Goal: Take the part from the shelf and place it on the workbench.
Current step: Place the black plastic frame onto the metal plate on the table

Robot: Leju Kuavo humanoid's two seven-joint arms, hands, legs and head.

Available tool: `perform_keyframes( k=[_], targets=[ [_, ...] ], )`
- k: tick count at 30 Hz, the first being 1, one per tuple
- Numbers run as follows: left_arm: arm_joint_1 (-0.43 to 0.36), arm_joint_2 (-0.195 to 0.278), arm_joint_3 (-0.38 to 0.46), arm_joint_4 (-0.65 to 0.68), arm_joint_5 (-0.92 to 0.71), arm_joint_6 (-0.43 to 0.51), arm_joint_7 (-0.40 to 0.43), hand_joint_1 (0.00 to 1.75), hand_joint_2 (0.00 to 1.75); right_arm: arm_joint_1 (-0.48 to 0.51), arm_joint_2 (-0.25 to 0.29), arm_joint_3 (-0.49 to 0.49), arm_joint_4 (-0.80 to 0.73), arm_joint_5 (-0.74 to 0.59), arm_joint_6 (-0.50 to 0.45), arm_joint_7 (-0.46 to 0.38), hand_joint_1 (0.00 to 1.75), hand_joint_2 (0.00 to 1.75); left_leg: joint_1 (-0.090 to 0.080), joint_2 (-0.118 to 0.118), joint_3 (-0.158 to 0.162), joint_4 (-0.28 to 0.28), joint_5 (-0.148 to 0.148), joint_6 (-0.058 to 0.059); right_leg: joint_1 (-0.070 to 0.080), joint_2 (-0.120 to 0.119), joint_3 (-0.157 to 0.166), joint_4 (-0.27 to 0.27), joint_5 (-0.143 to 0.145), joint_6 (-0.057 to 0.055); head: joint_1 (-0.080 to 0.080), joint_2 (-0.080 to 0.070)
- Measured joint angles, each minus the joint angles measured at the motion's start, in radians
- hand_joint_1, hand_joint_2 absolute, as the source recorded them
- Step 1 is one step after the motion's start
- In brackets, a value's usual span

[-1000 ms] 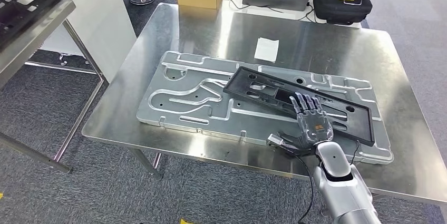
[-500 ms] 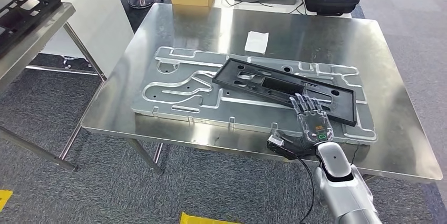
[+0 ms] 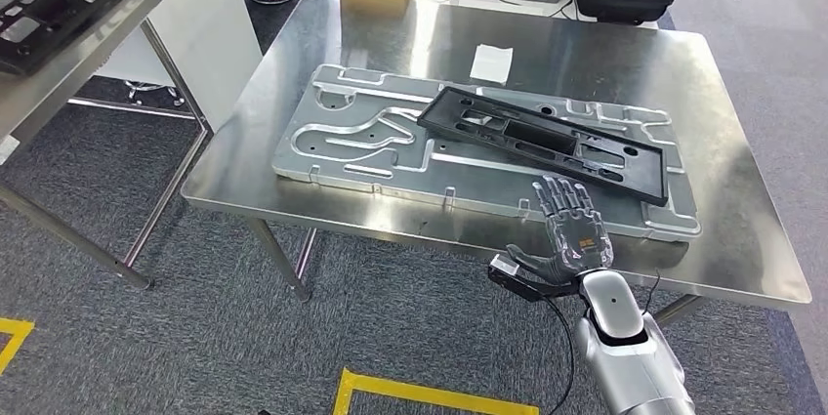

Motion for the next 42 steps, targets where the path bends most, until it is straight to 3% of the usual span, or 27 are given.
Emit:
perform_keyframes(
  k=[1, 2, 4, 6, 8, 9, 11, 12, 14, 16, 17, 18, 19, 20, 21, 23, 25, 27, 29, 31, 32, 33, 35, 37, 39, 40, 42],
  targets=[
    [0.0, 0.0, 0.0, 0.0, 0.0, -0.001, 0.0, 0.0, 0.0, 0.001, 0.0, 0.005, -0.003, 0.0, 0.0, 0.003, 0.0, 0.0, 0.0, 0.0, -0.015, 0.001, 0.01, 0.001, -0.001, 0.0, -0.016, 0.065, -0.043, 0.003, 0.001, 0.0],
    [0.001, 0.0, 0.0, 0.0, 0.0, -0.001, 0.0, 0.0, 0.0, 0.003, 0.0, 0.01, -0.006, 0.0, 0.001, 0.006, 0.0, 0.0, 0.0, 0.001, -0.03, 0.003, 0.02, -0.001, -0.003, 0.0, -0.022, 0.115, -0.065, 0.006, 0.001, 0.0],
    [0.001, 0.0, 0.0, 0.0, 0.0, -0.002, 0.0, 0.0, 0.0, 0.006, 0.0, 0.021, -0.01, 0.0, 0.002, 0.01, 0.0, 0.0, 0.0, 0.001, -0.061, 0.009, 0.038, -0.005, -0.006, 0.0, 0.012, 0.127, -0.048, 0.008, 0.001, 0.0],
    [0.001, 0.0, 0.0, 0.0, 0.0, -0.002, 0.0, 0.0, 0.0, 0.004, 0.0, 0.028, -0.018, 0.0, 0.005, 0.015, 0.0, 0.0, 0.0, 0.0, -0.086, 0.015, 0.054, -0.012, -0.008, 0.0, 0.109, 0.012, -0.011, 0.005, 0.001, 0.0],
    [0.0, -0.001, 0.0, 0.0, 0.001, -0.003, 0.0, 0.0, 0.0, 0.001, 0.0, 0.036, -0.031, 0.0, 0.008, 0.017, 0.0, 0.0, -0.001, 0.0, -0.099, 0.016, 0.07, -0.024, -0.004, 0.002, 0.19, -0.109, -0.009, -0.004, 0.0, 0.0],
    [-0.001, -0.001, 0.0, 0.0, 0.001, -0.003, 0.0, 0.0, 0.0, -0.001, 0.0, 0.04, -0.035, 0.0, 0.009, 0.018, 0.0, 0.0, -0.002, 0.0, -0.101, 0.014, 0.079, -0.03, 0.0, 0.003, 0.206, -0.139, -0.014, -0.009, 0.0, 0.0],
    [0.0, -0.001, 0.0, 0.0, 0.003, -0.003, 0.0, 0.0, 0.0, 0.0, 0.0, 0.045, -0.039, 0.0, 0.01, 0.019, 0.0, 0.0, -0.001, -0.001, -0.103, 0.006, 0.095, -0.043, 0.002, 0.003, 0.201, -0.15, -0.001, -0.022, 0.0, 0.0],
    [0.001, 0.0, 0.0, 0.0, 0.006, -0.003, 0.0, 0.0, 0.0, 0.0, 0.001, 0.048, -0.041, 0.0, 0.01, 0.019, 0.0, 0.0, 0.0, -0.002, -0.109, 0.01, 0.088, -0.049, 0.0, 0.001, 0.195, -0.153, 0.008, -0.029, 0.001, 0.0],
    [0.004, 0.0, 0.0, 0.0, 0.013, -0.004, 0.0, 0.0, 0.0, 0.008, 0.003, 0.053, -0.048, 0.0, 0.007, 0.02, 0.0, 0.0, 0.002, -0.003, -0.132, 0.068, 0.021, -0.058, -0.003, -0.005, 0.176, -0.157, 0.029, -0.047, -0.004, 0.0],
    [0.004, -0.001, 0.0, 0.0, 0.02, -0.004, 0.0, 0.0, 0.0, 0.025, 0.006, 0.055, -0.061, 0.0, -0.003, 0.021, 0.0, 0.0, 0.003, -0.003, -0.165, 0.196, -0.08, -0.064, 0.001, -0.008, 0.151, -0.156, 0.048, -0.056, -0.008, 0.0],
    [0.004, -0.001, 0.0, 0.0, 0.024, -0.004, 0.0, 0.0, 0.0, 0.039, 0.009, 0.055, -0.071, 0.0, -0.01, 0.021, 0.0, 0.0, 0.003, -0.003, -0.175, 0.259, -0.11, -0.065, 0.004, -0.009, 0.138, -0.155, 0.058, -0.057, -0.008, 0.0],
    [0.004, -0.001, 0.0, 0.0, 0.028, -0.003, 0.0, 0.0, 0.0, 0.058, 0.013, 0.055, -0.084, 0.0, -0.017, 0.021, 0.0, 0.0, 0.003, -0.003, -0.173, 0.298, -0.117, -0.065, 0.007, -0.01, 0.124, -0.153, 0.067, -0.058, -0.008, 0.0],
    [0.005, 0.0, 0.0, 0.0, 0.033, -0.003, 0.0, 0.0, 0.0, 0.08, 0.02, 0.055, -0.102, 0.0, -0.024, 0.02, 0.0, 0.0, 0.002, -0.003, -0.153, 0.301, -0.103, -0.063, 0.01, -0.01, 0.111, -0.151, 0.076, -0.058, -0.008, 0.0],
    [0.005, 0.0, 0.0, 0.0, 0.039, -0.002, 0.0, 0.0, 0.0, 0.103, 0.028, 0.055, -0.124, 0.0, -0.033, 0.017, 0.0, 0.0, 0.001, -0.003, -0.115, 0.265, -0.077, -0.058, 0.013, -0.01, 0.099, -0.149, 0.083, -0.057, -0.008, 0.0],
    [0.005, 0.0, 0.0, 0.0, 0.045, -0.001, 0.0, 0.0, 0.0, 0.128, 0.038, 0.055, -0.15, -0.001, -0.042, 0.012, 0.0, 0.0, -0.002, -0.004, -0.063, 0.2, -0.055, -0.051, 0.014, -0.011, 0.09, -0.147, 0.09, -0.056, -0.008, 0.0],
    [0.004, 0.001, 0.0, 0.0, 0.055, 0.0, 0.0, 0.0, 0.0, 0.177, 0.06, 0.055, -0.21, -0.003, -0.06, 0.003, 0.0, 0.0, -0.008, -0.005, 0.036, 0.054, -0.049, -0.036, 0.017, -0.011, 0.076, -0.144, 0.102, -0.051, -0.007, 0.0],
    [0.005, 0.002, 0.0, 0.0, 0.065, 0.002, 0.0, 0.0, 0.0, 0.222, 0.081, 0.055, -0.269, -0.005, -0.071, -0.002, 0.0, 0.0, -0.015, -0.005, 0.073, -0.014, -0.057, -0.029, 0.014, -0.013, 0.071, -0.147, 0.118, -0.041, -0.007, 0.0],
    [0.007, 0.0, 0.0, 0.0, 0.076, 0.004, -0.001, 0.0, 0.0, 0.269, 0.096, 0.055, -0.328, -0.016, -0.075, -0.005, 0.0, 0.0, -0.015, -0.003, 0.068, -0.03, -0.037, -0.022, 0.012, -0.01, 0.068, -0.152, 0.124, -0.03, -0.008, 0.0],
    [0.007, -0.003, 0.001, 0.0, 0.089, 0.008, -0.002, 0.0, 0.0, 0.322, 0.109, 0.055, -0.395, -0.046, -0.079, -0.013, 0.0, 0.0, -0.007, 0.003, 0.057, -0.046, -0.013, -0.008, 0.012, -0.003, 0.051, -0.112, 0.071, -0.018, -0.003, 0.0],
    [0.007, -0.004, 0.002, 0.0, 0.105, 0.012, -0.005, 0.0, 0.0, 0.379, 0.122, 0.057, -0.459, -0.097, -0.081, -0.028, 0.0, 0.0, -0.004, 0.006, 0.038, -0.046, 0.005, -0.002, 0.005, 0.0, 0.018, 0.005, -0.028, -0.008, 0.001, 0.0],
    [0.007, -0.004, 0.003, 0.0, 0.113, 0.013, -0.007, 0.0, 0.0, 0.41, 0.128, 0.061, -0.49, -0.132, -0.081, -0.038, 0.0, 0.0, -0.003, 0.006, 0.025, -0.043, 0.011, -0.004, 0.0, 0.001, 0.004, 0.071, -0.063, -0.003, 0.001, 0.0],
    [0.008, -0.005, 0.004, 0.0, 0.123, 0.015, -0.009, 0.0, 0.0, 0.442, 0.135, 0.065, -0.517, -0.174, -0.081, -0.05, 0.0, 0.0, -0.002, 0.007, 0.011, -0.037, 0.017, -0.006, -0.003, 0.0, 0.001, 0.117, -0.073, 0.001, 0.001, 0.0],
    [0.009, -0.006, 0.008, 0.0, 0.145, 0.017, -0.016, 0.0, 0.0, 0.506, 0.146, 0.072, -0.569, -0.287, -0.08, -0.089, 0.0, 0.0, 0.002, 0.007, -0.018, -0.022, 0.027, -0.014, -0.009, 0.0, 0.041, 0.116, -0.033, 0.008, 0.001, 0.0],
    [0.011, -0.008, 0.015, 0.0, 0.169, 0.022, -0.022, 0.0, 0.0, 0.567, 0.158, 0.074, -0.61, -0.447, -0.07, -0.154, 0.0, 0.0, 0.006, 0.007, -0.045, -0.002, 0.034, -0.024, -0.014, 0.0, 0.14, -0.005, 0.0, 0.013, 0.002, 0.0],
    [0.013, -0.01, 0.024, 0.0, 0.192, 0.03, -0.025, 0.0, 0.0, 0.624, 0.173, 0.065, -0.636, -0.628, -0.035, -0.25, 0.0, 0.0, 0.007, 0.006, -0.06, 0.013, 0.041, -0.037, -0.01, 0.002, 0.217, -0.122, -0.02, 0.006, 0.002, 0.0],
    [0.014, -0.01, 0.029, 0.0, 0.203, 0.034, -0.026, 0.0, 0.0, 0.651, 0.184, 0.049, -0.642, -0.717, -0.001, -0.308, 0.0, 0.0, 0.007, 0.006, -0.065, 0.015, 0.047, -0.045, -0.006, 0.004, 0.23, -0.147, -0.032, -0.001, 0.002, 0.0],
    [0.02, -0.011, 0.037, 0.0, 0.226, 0.043, -0.026, 0.0, 0.0, 0.701, 0.22, -0.017, -0.639, -0.885, 0.125, -0.428, 0.0, 0.0, 0.009, 0.006, -0.071, 0.017, 0.054, -0.06, -0.004, 0.003, 0.22, -0.154, -0.024, -0.02, 0.003, 0.0]
  ],
)
